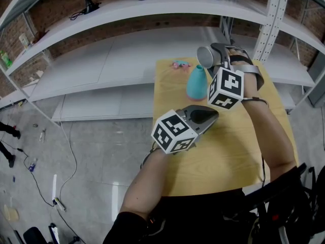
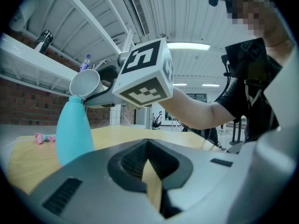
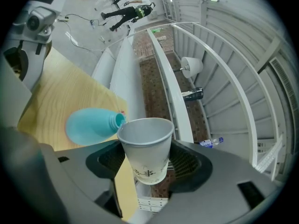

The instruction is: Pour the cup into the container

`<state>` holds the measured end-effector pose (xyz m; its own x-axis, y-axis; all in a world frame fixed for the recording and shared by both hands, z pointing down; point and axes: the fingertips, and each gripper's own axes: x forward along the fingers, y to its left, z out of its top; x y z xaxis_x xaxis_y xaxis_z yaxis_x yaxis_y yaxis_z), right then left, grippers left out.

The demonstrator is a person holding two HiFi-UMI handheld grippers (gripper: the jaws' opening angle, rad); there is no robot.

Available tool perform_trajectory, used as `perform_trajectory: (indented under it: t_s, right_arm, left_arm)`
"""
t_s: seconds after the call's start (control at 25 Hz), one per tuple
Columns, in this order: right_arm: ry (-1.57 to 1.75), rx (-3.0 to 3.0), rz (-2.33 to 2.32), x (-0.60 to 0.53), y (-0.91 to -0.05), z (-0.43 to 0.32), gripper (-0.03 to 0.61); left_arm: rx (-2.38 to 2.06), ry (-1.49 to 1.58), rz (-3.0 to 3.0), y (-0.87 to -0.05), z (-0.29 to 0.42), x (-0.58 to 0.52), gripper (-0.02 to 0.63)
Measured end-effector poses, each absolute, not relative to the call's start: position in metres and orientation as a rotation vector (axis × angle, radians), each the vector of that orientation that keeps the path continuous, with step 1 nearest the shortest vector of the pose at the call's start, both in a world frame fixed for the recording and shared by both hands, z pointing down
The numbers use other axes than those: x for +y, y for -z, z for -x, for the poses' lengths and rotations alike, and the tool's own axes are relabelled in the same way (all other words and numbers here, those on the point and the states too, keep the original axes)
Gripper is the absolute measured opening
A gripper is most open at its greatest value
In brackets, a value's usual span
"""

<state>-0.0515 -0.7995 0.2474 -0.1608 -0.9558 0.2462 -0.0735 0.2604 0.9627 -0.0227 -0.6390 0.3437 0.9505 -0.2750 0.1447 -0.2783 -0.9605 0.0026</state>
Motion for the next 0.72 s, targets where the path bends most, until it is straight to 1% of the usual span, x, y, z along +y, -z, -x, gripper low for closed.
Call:
perform_trajectory:
  t_s: [0.72]
  right_arm:
    - [1.097,-1.488,-1.005,-0.7978,-0.2469,0.0531,0.304]
  left_arm:
    - [-0.438,-0.224,-3.080,-0.3437,0.0229,-0.6381,-0.008]
